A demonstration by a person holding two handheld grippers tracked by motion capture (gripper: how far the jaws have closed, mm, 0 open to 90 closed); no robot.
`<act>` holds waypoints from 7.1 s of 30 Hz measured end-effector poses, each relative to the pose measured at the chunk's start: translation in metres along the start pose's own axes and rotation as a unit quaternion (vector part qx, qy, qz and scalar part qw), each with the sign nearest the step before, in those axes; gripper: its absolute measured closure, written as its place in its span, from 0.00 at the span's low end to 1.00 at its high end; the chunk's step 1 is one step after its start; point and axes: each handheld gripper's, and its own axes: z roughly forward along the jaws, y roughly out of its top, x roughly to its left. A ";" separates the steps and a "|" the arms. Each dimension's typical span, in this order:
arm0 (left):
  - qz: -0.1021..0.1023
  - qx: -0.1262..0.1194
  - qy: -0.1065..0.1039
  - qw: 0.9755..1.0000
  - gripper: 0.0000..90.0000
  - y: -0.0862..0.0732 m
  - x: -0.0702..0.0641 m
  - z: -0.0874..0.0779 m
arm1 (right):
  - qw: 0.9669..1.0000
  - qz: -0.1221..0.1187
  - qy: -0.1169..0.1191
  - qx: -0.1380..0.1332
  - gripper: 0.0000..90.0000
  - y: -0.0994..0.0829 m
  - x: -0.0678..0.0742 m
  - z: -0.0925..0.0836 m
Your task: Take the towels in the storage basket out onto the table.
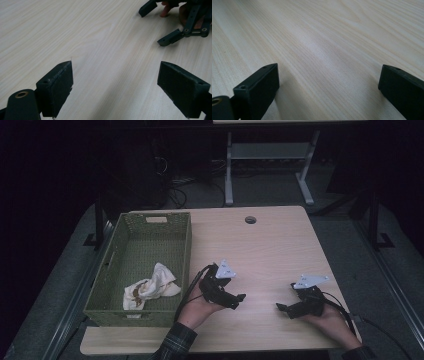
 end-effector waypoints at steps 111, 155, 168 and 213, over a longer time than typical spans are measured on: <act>-0.078 0.031 0.158 0.984 0.15 -0.084 0.142 -0.147 | 1.000 0.000 0.000 0.000 0.03 0.000 0.000 0.000; -0.096 0.202 0.126 0.967 0.23 -0.117 0.154 -0.101 | 1.000 -0.001 0.000 0.000 0.03 0.000 0.000 0.000; -0.092 0.209 0.102 0.968 0.69 -0.113 0.149 -0.102 | 1.000 0.000 0.000 0.000 0.03 0.000 0.000 0.000; -0.122 -0.058 0.095 0.986 0.83 -0.061 0.140 -0.168 | 1.000 0.000 0.000 0.000 0.03 0.000 0.000 0.000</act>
